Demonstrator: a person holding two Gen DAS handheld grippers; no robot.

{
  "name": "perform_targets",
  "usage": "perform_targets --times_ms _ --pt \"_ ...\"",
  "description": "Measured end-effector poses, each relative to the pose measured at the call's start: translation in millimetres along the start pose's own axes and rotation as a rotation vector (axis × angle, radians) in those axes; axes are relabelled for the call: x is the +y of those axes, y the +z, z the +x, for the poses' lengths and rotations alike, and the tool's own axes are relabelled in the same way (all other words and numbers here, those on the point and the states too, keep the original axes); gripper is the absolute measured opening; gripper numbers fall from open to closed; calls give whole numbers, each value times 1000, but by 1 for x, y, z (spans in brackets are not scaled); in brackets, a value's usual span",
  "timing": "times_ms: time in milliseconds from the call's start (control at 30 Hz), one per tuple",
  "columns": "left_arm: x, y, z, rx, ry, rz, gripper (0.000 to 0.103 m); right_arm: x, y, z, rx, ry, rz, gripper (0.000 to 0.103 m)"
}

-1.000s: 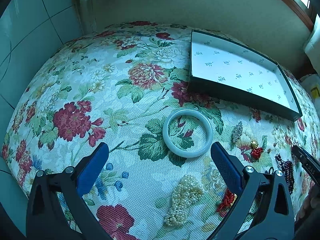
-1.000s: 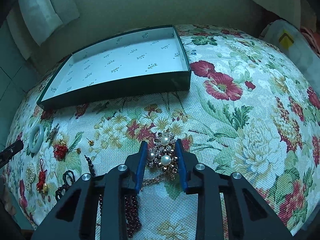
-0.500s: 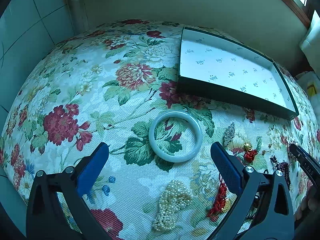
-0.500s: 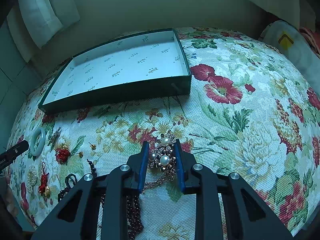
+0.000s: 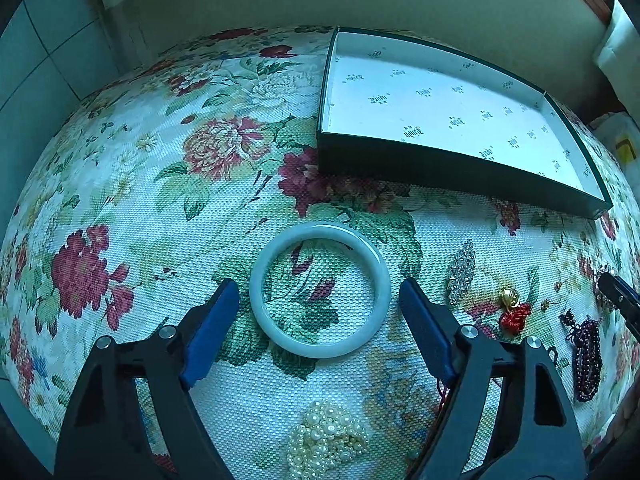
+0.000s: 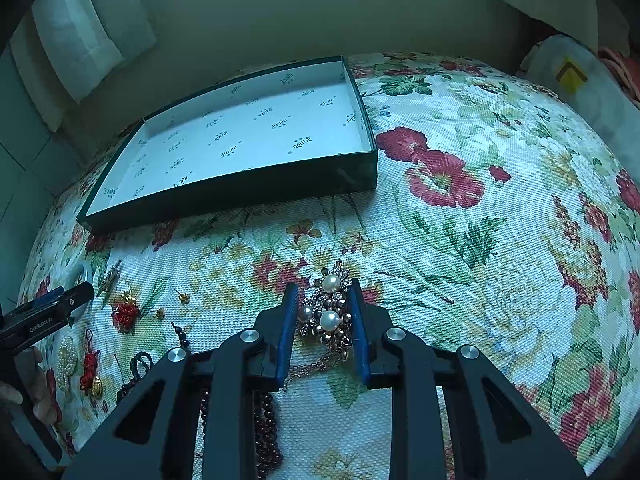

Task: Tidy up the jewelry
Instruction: 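Grasp the white jade bangle with the left tool while the right tool holds the brooch, then lift and carry the bangle and brooch over the green box with both tools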

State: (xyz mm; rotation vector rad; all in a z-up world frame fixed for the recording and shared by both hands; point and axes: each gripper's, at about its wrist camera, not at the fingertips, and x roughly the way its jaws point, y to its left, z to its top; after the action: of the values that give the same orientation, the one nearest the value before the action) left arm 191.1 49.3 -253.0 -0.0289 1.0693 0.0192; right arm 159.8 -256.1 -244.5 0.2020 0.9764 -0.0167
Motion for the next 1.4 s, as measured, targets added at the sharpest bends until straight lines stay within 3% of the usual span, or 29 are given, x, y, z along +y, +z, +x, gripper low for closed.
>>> perform_targets --times_ms 300,433,867,1400 --pt "-1 -4 -3 -23 5 12 81 -1 -1 0 -1 1 2 26" --pt "-1 -3 -5 -29 0 15 71 -1 -1 0 -2 2 3 26" --pt "-1 -4 -8 -27 -10 11 70 0 -1 -2 -10 7 0 26" --pt "-5 12 -46 -106 -51 8 70 11 15 -38 -96 33 -19 26"
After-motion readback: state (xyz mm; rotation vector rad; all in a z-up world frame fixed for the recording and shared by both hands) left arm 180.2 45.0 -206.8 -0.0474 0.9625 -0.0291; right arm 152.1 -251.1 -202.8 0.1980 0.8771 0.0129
